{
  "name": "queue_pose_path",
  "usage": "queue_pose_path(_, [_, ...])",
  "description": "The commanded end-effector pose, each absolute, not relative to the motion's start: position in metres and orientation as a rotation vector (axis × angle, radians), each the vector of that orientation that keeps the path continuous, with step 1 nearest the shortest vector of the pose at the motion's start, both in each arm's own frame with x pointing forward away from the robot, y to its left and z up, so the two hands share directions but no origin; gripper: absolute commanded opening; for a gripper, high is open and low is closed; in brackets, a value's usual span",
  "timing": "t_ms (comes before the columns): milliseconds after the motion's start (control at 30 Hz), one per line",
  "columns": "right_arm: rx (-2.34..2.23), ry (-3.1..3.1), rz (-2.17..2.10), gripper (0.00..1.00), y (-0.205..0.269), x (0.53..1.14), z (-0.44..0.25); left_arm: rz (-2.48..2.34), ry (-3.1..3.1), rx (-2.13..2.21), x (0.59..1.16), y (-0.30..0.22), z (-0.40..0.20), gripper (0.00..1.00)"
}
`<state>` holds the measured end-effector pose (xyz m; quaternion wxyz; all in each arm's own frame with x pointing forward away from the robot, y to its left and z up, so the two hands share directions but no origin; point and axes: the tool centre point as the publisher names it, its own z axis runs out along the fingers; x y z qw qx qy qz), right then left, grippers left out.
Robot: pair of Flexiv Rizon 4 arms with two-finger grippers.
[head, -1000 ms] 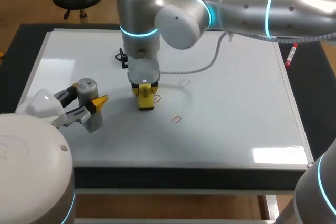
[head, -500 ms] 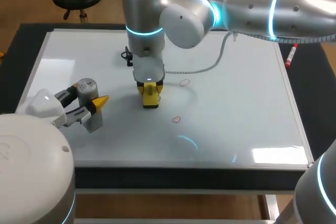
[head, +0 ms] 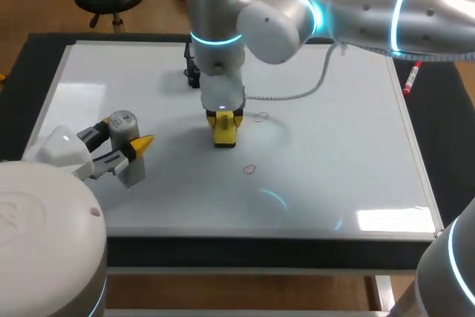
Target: Pick up the inspection probe, press it on each red-marked spot on the whiteboard one by one, put down the probe, pick up the eraser, and wipe off all the red marks.
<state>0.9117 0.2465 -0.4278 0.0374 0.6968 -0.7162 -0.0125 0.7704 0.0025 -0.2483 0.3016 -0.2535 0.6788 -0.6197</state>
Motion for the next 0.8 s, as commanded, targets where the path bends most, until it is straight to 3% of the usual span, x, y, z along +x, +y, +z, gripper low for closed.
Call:
queue_pose_path(33, [2.142,-2.204,-0.027,0.00,0.234,0.912,-0.429,-1.640,1.799,-0.675,0.771,0.001,-0.248,0.00])
queue_pose_path(367, [2.167,-2.224,-0.015,0.00,0.230,0.910,-0.403,-1.640,1.799,-0.675,0.771,0.001,-0.248,0.00])
queue_pose_path(800, [2.286,-2.207,-0.063,0.00,0.261,0.875,-0.375,-1.640,1.799,-0.675,0.771,0.001,-0.248,0.00])
